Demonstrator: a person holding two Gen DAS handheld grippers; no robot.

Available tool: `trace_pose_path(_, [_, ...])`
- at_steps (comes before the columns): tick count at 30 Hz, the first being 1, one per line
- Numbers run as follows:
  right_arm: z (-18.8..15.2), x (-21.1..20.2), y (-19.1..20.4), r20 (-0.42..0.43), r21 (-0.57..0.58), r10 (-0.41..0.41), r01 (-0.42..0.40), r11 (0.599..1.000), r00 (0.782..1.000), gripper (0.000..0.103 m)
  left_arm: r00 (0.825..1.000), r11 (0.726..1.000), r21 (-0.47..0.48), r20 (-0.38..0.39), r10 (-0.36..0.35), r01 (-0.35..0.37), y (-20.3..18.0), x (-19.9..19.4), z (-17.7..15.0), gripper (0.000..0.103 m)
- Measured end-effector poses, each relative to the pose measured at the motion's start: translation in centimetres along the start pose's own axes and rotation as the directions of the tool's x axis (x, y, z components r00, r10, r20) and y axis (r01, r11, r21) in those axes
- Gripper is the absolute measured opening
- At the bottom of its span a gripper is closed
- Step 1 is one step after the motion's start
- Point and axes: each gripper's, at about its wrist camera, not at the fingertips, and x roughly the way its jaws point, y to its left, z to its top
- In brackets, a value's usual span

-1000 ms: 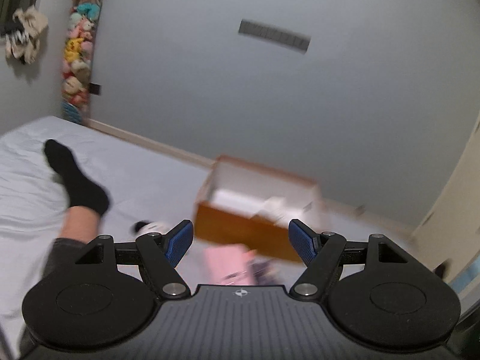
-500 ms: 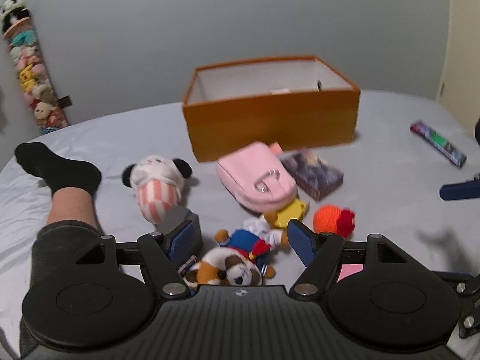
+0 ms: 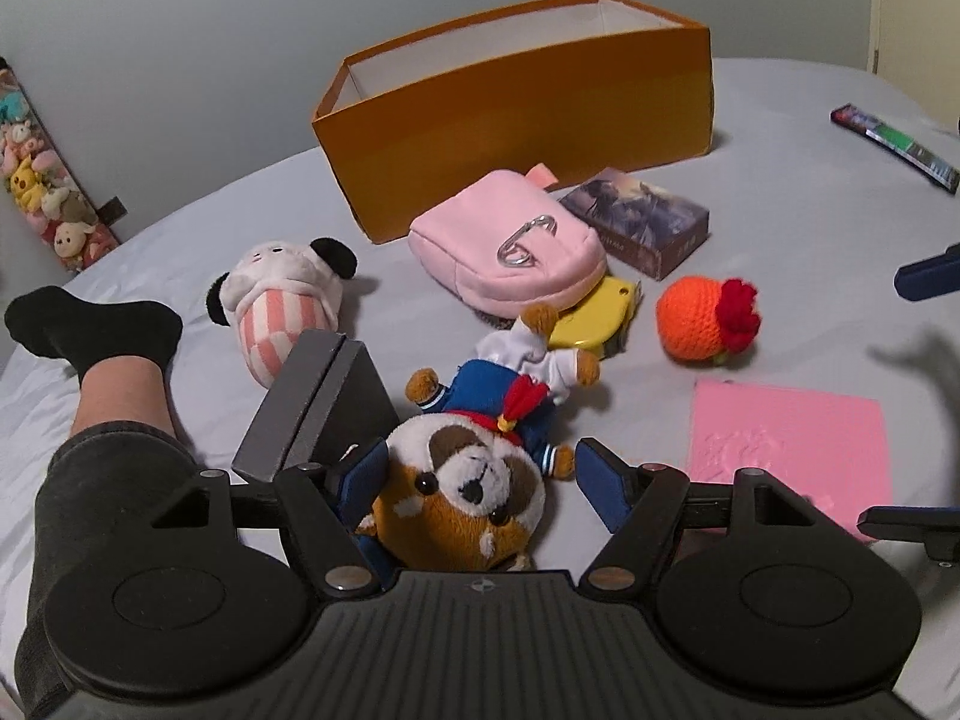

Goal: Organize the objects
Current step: 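Grasp the raccoon plush with the left gripper while the right gripper grasps the pink wallet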

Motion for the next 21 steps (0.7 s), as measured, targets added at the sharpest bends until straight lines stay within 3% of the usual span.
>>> trace_pose_path(14, [0.8,2.5,1.5,-0.051,-0.092,0.032,-0.037,0.995,0.998,0.101,0.999,0.998,0.058,-0.03,0.036,-0.034,0.2,2.6,-0.1,0.09])
trace_pose_path(21, [0.6,3.9,2.1,-0.097,-0.158,0.038,-0.053,0.986,0.995,0.1,0.998,0.998,0.044,-0.036,0.042,-0.041,0.7,3.5,0.0,0.09])
